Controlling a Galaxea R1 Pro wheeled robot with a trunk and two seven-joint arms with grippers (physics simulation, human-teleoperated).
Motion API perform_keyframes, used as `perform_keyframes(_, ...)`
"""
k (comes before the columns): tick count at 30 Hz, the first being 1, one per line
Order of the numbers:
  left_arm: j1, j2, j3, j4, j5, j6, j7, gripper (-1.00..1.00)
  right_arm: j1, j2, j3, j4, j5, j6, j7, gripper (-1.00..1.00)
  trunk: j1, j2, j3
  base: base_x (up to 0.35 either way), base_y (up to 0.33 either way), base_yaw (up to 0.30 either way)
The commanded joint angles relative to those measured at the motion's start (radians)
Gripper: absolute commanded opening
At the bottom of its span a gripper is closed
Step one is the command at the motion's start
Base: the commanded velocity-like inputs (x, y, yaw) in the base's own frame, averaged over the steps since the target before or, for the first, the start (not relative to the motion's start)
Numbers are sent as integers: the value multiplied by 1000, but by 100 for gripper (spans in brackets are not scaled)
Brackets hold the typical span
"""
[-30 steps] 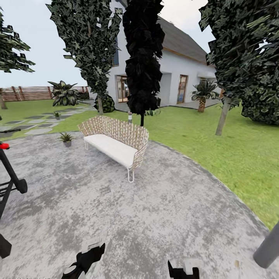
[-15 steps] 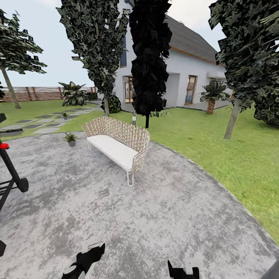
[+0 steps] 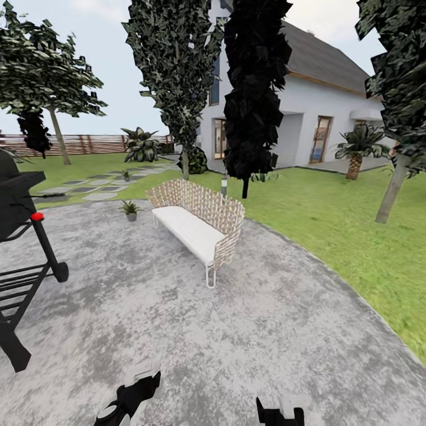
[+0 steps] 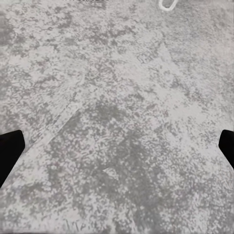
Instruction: Pick up the pesticide atomizer in the garden and spray insectifuge to fully cover both potted plants in the garden.
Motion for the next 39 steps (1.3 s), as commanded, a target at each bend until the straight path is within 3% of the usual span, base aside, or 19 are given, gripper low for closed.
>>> perform_keyframes(1,-1,0,0,1,7,-3,0,100,0,0,0,0,-1,-3,1,100,0,-1,0,11,-72,278)
perform_keyframes(26,-1,-1,0,1,9,-3,0,100,0,-2,1,0,-1,-3,2,100,0,-1,12,1,-8,277)
perform_keyframes(39,-1,-1,0,1,9,-3,0,100,0,-4,1,-2,-2,-3,7,100,0,-1,12,0,0,59)
